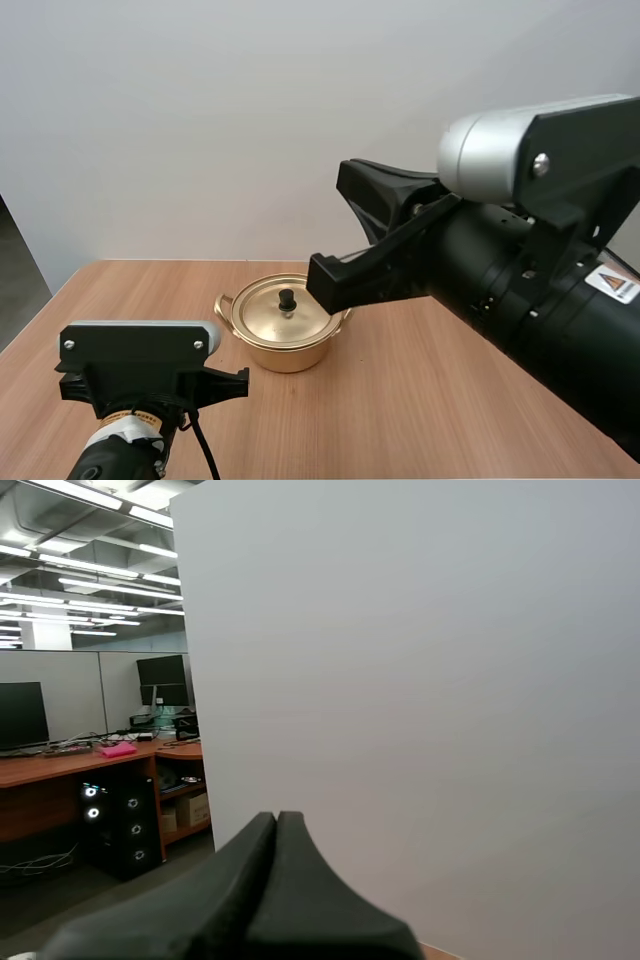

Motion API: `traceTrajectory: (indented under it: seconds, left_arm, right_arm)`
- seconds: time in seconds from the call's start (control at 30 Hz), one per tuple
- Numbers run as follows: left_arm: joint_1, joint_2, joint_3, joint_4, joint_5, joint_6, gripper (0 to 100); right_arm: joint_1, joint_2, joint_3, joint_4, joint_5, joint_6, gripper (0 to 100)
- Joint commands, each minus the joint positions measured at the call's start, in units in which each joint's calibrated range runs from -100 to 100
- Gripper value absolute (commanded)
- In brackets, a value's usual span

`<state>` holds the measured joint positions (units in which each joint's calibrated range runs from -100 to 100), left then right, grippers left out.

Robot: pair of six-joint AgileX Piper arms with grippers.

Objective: Open the pot, put the car inside, and close it

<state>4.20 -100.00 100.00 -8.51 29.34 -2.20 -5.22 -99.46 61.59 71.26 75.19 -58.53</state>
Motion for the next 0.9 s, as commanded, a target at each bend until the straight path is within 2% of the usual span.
traceTrajectory:
  seconds: [0.0,0.1,0.23,0.37,0.4,0.47,0.57,0.67,0.87]
  left_arm:
    - [0.00,0.0,0.0,0.0,0.0,0.0,0]
    - [0.00,0.0,0.0,0.0,0.0,0.0,0]
    - [0.00,0.0,0.0,0.0,0.0,0.0,0]
    - [0.00,0.0,0.0,0.0,0.0,0.0,0]
    - [0.00,0.0,0.0,0.0,0.0,0.0,0]
    - [0.00,0.0,0.0,0.0,0.0,0.0,0]
    - [0.00,0.0,0.0,0.0,0.0,0.0,0]
    - [0.00,0.0,0.0,0.0,0.0,0.0,0]
    - [0.00,0.0,0.0,0.0,0.0,0.0,0]
  right_arm:
    - [1.2,-0.5,0.1,-2.7,0.0,0.0,0]
    - [2.3,-0.5,0.0,-8.5,-0.3,-0.1,0]
    - [2.3,-0.5,1.2,-17.7,-6.2,-0.1,0]
    - [2.3,0.3,7.2,-21.5,-19.7,2.0,0]
    - [2.3,0.5,8.5,-23.6,-23.7,4.2,0]
    - [2.3,0.7,11.0,-31.6,-28.5,11.6,0]
    - [2.3,0.7,14.8,-48.0,-29.0,25.7,0]
    - [2.3,0.7,19.2,-58.2,-29.8,35.5,0]
    - [2.3,0.7,29.7,-67.5,-43.4,42.2,0]
